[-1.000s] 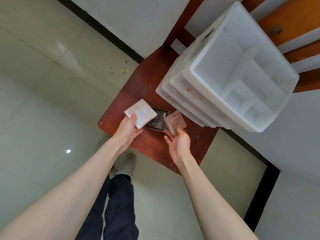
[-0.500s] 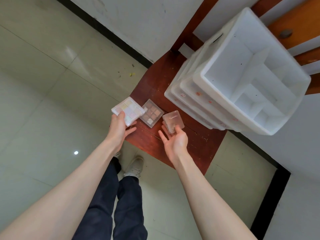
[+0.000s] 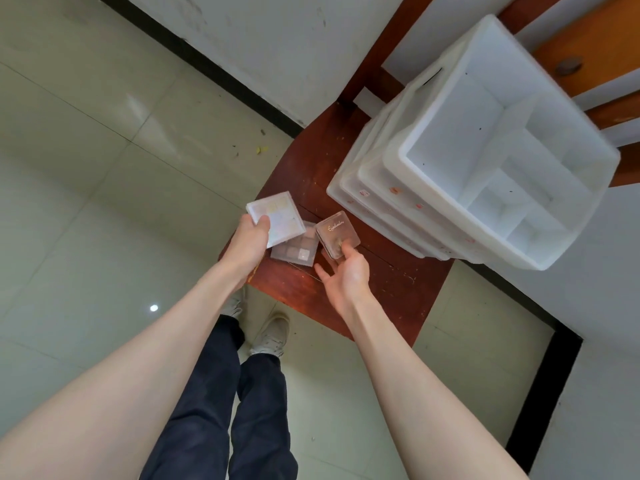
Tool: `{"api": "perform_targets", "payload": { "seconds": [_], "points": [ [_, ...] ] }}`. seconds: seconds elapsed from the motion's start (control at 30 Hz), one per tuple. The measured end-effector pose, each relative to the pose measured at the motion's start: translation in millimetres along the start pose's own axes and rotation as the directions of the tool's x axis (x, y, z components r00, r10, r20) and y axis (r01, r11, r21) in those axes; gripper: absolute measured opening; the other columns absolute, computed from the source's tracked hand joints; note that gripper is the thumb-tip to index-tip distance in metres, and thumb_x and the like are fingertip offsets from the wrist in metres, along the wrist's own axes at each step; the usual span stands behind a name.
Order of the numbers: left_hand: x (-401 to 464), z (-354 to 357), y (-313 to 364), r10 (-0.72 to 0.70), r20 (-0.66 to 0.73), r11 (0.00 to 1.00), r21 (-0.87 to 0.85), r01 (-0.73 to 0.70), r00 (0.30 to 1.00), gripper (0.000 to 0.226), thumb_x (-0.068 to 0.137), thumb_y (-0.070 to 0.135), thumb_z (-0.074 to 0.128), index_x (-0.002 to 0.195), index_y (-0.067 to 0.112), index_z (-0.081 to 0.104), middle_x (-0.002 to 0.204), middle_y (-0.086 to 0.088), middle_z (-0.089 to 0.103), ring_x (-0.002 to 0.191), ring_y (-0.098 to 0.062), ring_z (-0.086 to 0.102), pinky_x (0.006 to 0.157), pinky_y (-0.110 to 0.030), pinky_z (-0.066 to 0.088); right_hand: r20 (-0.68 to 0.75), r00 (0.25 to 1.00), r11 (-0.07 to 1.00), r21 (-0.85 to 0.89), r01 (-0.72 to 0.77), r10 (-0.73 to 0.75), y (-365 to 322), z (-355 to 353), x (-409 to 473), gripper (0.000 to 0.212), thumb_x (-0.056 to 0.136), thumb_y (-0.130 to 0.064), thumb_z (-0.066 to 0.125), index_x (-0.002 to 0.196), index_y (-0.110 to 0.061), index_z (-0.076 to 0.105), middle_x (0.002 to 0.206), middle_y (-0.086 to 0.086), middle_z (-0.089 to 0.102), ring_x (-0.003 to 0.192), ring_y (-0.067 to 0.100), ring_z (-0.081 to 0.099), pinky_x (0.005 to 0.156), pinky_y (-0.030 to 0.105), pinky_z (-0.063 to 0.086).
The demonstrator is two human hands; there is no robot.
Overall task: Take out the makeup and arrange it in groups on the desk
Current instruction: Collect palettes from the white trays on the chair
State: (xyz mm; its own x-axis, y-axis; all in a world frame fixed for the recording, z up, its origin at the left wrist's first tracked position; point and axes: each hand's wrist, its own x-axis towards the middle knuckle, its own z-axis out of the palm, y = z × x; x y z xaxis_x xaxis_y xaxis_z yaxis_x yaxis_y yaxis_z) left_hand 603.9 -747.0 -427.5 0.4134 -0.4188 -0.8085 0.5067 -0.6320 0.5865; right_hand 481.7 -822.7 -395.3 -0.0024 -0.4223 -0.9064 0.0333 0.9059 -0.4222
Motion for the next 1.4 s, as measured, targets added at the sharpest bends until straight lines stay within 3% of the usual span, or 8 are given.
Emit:
{"api": "perform_targets", "payload": {
  "seconds": [0.27, 0.47, 0.7, 0.9, 1.13, 1.2, 1.33, 1.4],
  "points": [
    [-45.3, 4.9, 7.7, -0.025, 0.1, 0.997, -0.071, 0.032, 0.995, 0.028, 0.1, 0.021, 0.035, 0.125, 0.009, 0.041, 0.122, -0.011, 0.054, 0.104, -0.022, 0.059, 0.081, -0.035, 0.05, 0.147, 0.988, 0.997, -0.047, 0.053, -0.046, -1.4, -19.5, -39.3, 0.024, 0.102, -0.013, 0.032, 0.121, -0.012, 0.046, 0.121, 0.011, 0.057, 0.11, 0.025, 0.056, 0.103, 0.045, 0.041],
    [-98.5, 11.3, 41.3, 0.029, 0.245, 0.999, 0.017, -0.034, 0.969, 0.025, 0.097, 0.018, 0.045, 0.119, 0.009, 0.051, 0.116, -0.013, 0.062, 0.103, -0.022, 0.062, 0.089, -0.036, 0.051, 0.179, 0.975, 0.99, 0.067, 0.121, -0.131, -14.3, -55.3, -94.3, 0.029, 0.102, -0.018, 0.034, 0.125, -0.01, 0.05, 0.122, 0.011, 0.061, 0.112, 0.022, 0.059, 0.101, 0.038, 0.044],
    [-180.8, 48.5, 101.9, -0.051, 0.576, 0.987, 0.156, -0.048, 0.816, 0.023, 0.093, 0.009, 0.052, 0.115, 0.008, 0.058, 0.107, -0.005, 0.07, 0.099, -0.019, 0.066, 0.081, -0.024, 0.053, 0.155, 0.945, 0.946, 0.199, 0.256, -0.289, -50.9, -119.0, -184.4, 0.027, 0.1, -0.016, 0.039, 0.122, -0.009, 0.053, 0.118, 0.01, 0.065, 0.111, 0.022, 0.061, 0.098, 0.036, 0.047],
    [-271.3, 120.5, 117.4, -0.125, 0.692, 0.949, 0.293, -0.119, 0.711, 0.026, 0.091, 0.002, 0.051, 0.116, -0.005, 0.056, 0.101, -0.011, 0.071, 0.093, -0.022, 0.068, 0.081, -0.026, 0.054, -0.09, 0.92, 0.819, 0.429, 0.382, -0.382, -56.9, -205.7, -268.7, 0.023, 0.098, -0.012, 0.044, 0.114, -0.003, 0.057, 0.115, 0.015, 0.065, 0.108, 0.024, 0.062, 0.097, 0.038, 0.046],
    [-418.4, 222.8, 79.2, -0.191, 0.829, 0.864, 0.396, -0.311, 0.526, 0.019, 0.09, 0.006, 0.054, 0.108, 0.003, 0.061, 0.078, -0.001, 0.072, 0.051, -0.004, 0.059, 0.054, -0.014, 0.044, -0.479, 0.804, 0.509, 0.622, 0.595, -0.353, -4.4, -355.8, -381.8, 0.015, 0.095, -0.01, 0.049, 0.103, -0.003, 0.06, 0.099, 0.013, 0.068, 0.099, 0.029, 0.063, 0.082, 0.032, 0.052],
    [-461.7, 250.3, 50.7, -0.22, 0.855, 0.847, 0.406, -0.343, 0.469, 0.017, 0.09, 0.007, 0.054, 0.105, 0.005, 0.062, 0.088, -0.005, 0.073, 0.06, -0.008, 0.066, 0.052, -0.014, 0.046, -0.566, 0.756, 0.437, 0.619, 0.653, -0.329, 23.2, -400.9, -413.4, 0.013, 0.095, -0.01, 0.05, 0.098, -0.005, 0.062, 0.091, 0.009, 0.07, 0.093, 0.027, 0.064, 0.078, 0.031, 0.051],
    [-546.3, 288.7, -20.9, -0.307, 0.888, 0.785, 0.44, -0.437, 0.342, 0.021, 0.091, 0.014, 0.055, 0.108, 0.005, 0.062, 0.1, -0.01, 0.071, 0.092, -0.023, 0.068, 0.079, -0.028, 0.049, -0.709, 0.66, 0.298, 0.592, 0.749, -0.251, 87.7, -478.4, -474.6, 0.011, 0.093, -0.009, 0.052, 0.094, -0.008, 0.063, 0.086, 0.005, 0.071, 0.085, 0.021, 0.065, 0.076, 0.029, 0.051],
    [-588.4, 299.0, -61.3, -0.365, 0.888, 0.733, 0.46, -0.501, 0.281, 0.019, 0.09, 0.016, 0.056, 0.106, 0.007, 0.063, 0.099, -0.009, 0.072, 0.093, -0.023, 0.067, 0.08, -0.028, 0.048, -0.776, 0.604, 0.214, 0.568, 0.795, -0.181, 125.9, -509.1, -505.0, 0.01, 0.093, -0.008, 0.052, 0.093, -0.009, 0.062, 0.085, 0.005, 0.071, 0.082, 0.019, 0.066, 0.076, 0.029, 0.051]
  ]
}}
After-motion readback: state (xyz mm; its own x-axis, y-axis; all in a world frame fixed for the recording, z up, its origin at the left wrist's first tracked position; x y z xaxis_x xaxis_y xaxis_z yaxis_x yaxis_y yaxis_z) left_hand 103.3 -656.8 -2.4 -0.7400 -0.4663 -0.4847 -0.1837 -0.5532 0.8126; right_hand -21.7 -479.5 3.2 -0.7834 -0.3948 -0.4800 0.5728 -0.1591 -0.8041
